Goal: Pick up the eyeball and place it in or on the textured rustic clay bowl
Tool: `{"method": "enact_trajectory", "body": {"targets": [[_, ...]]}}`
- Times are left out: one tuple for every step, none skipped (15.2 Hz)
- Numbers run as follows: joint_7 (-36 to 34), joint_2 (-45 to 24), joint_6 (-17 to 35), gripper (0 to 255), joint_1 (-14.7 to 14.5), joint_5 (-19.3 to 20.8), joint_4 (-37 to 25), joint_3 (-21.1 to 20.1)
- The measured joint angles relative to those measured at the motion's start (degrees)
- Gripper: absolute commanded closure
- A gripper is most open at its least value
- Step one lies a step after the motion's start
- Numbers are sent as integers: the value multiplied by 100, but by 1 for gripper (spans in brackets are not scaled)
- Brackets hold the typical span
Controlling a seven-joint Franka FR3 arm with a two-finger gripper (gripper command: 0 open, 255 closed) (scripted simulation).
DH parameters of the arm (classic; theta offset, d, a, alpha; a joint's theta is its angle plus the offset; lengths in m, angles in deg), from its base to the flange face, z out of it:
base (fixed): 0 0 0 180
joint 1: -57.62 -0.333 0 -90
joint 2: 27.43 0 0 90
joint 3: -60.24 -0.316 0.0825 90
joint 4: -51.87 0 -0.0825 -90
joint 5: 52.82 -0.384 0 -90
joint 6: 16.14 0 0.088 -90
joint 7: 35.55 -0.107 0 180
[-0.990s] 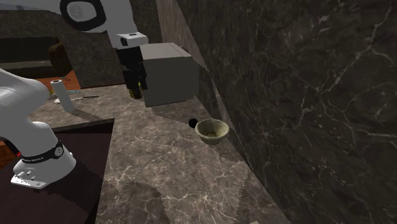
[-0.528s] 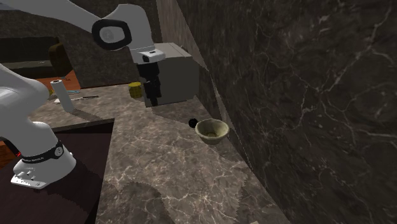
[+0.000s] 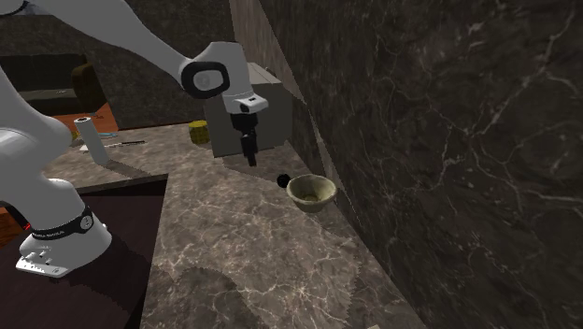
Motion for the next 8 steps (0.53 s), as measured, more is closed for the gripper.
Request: {"method": "enact_trajectory", "body": {"targets": [[-131,-235,85,0,-24,122,-138,-24],[-242,-475,160,0,-47,245,-290,-31],[-357,-650,239,0,-84,351,-370,-40],[-510,-829,343,0,-142,471,-427,-51],[-644,-1087,375,0,-202,604,-634,-46],[-766,-1295,437,0,-262,720,-766,-34],[-897,-1537,457,0,-343,843,-971,-16],[-987,-1779,487,0,-406,952,-1172,16]]}}
